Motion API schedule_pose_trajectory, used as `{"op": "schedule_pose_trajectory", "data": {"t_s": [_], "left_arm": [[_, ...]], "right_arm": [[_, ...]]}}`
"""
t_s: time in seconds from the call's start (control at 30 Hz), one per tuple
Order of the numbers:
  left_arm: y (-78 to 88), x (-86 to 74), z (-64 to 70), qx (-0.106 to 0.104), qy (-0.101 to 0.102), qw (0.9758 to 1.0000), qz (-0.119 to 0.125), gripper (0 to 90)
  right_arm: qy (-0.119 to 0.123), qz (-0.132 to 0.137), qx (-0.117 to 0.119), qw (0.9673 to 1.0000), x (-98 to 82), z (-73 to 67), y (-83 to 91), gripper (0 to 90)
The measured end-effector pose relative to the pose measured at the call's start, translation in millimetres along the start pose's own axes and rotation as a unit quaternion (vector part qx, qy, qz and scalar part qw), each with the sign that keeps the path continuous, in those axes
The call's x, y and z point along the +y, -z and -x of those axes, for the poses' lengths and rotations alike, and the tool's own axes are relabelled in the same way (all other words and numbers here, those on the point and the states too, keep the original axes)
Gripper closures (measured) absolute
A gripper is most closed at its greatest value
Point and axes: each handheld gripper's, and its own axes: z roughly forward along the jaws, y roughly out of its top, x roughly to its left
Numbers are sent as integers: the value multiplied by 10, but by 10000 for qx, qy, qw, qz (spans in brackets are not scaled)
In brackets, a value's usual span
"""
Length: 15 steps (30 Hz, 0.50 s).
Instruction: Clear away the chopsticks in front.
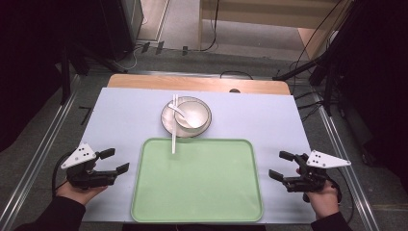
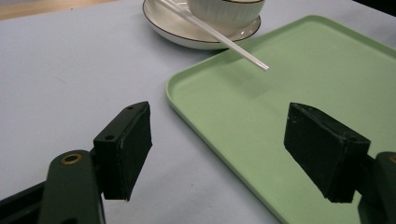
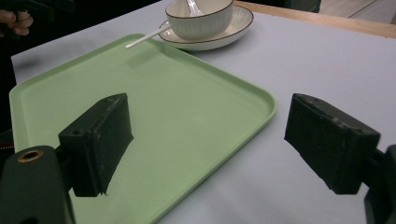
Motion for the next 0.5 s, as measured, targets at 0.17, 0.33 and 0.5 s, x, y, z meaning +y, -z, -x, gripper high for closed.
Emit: {"op": "schedule_pose_trajectory", "data": {"t_s": [0.17, 0.33, 0.5], "left_arm": [[5, -1, -1, 3, -37, 10000, 21, 239], [-4, -8, 2, 35, -68, 10000, -10, 259], [-10, -10, -13, 25, 45, 10000, -70, 277]], "right_arm": [[24, 32, 5, 10000, 4, -2, 3, 153], [32, 84, -5, 10000, 9, -2, 9, 153], [41, 38, 5, 10000, 7, -7, 3, 153]]}}
